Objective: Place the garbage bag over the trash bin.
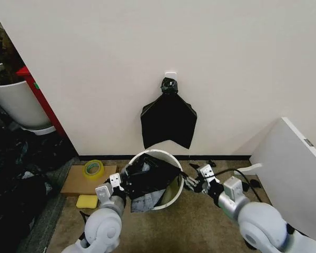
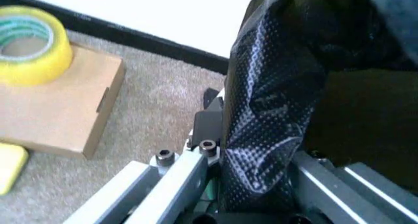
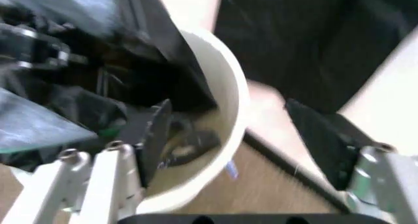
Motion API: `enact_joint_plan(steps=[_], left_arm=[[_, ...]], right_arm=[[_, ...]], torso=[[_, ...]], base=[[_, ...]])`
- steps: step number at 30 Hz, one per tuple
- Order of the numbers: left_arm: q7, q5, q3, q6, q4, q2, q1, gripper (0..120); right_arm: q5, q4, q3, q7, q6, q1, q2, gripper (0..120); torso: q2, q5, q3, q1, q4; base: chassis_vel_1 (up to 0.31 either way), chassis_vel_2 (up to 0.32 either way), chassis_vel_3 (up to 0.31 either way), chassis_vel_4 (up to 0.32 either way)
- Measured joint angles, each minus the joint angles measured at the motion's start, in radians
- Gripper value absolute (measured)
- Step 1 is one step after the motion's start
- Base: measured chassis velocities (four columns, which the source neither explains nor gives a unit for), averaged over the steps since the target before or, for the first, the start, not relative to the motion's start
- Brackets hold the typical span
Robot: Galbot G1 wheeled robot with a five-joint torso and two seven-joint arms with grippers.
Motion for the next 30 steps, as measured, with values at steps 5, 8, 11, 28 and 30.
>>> enact_joint_plan(steps=[5,8,11,28,30], left_arm=[[-0.001,-0.008,0.007,0.016,-0.01,0.035,-0.022,1],[-0.002,-0.014,0.024,0.034,-0.011,0.061,-0.046,1],[-0.004,-0.021,0.064,0.071,-0.009,0.103,-0.105,1],[0.049,0.089,0.148,0.106,0.027,0.133,-0.199,1],[0.061,0.103,0.151,0.105,0.034,0.127,-0.203,1]], right_arm=[[-0.145,0.055,0.01,-0.056,0.052,-0.045,-0.033,86],[-0.232,0.073,-0.014,-0.096,0.109,-0.037,-0.045,95],[-0.35,0.052,-0.087,-0.189,0.202,0.041,-0.055,100],[-0.442,-0.077,-0.379,-0.256,0.169,0.382,-0.048,94],[-0.495,-0.097,-0.383,-0.266,0.185,0.373,-0.033,87]], torso=[[0.0,-0.0001,0.0,0.0,0.0],[0.0,-0.0001,0.0,0.0,0.0],[0.0,0.0002,0.0,0.0,0.0005],[0.0,-0.0001,0.0,0.0,0.0002],[0.0,0.0001,0.0,0.0,0.0002]], base=[[0.0,0.0,0.0,0.0],[0.0,0.0,0.0,0.0],[0.0,0.0,0.0,0.0],[0.0,0.0,0.0,0.0],[0.0,0.0,0.0,0.0]])
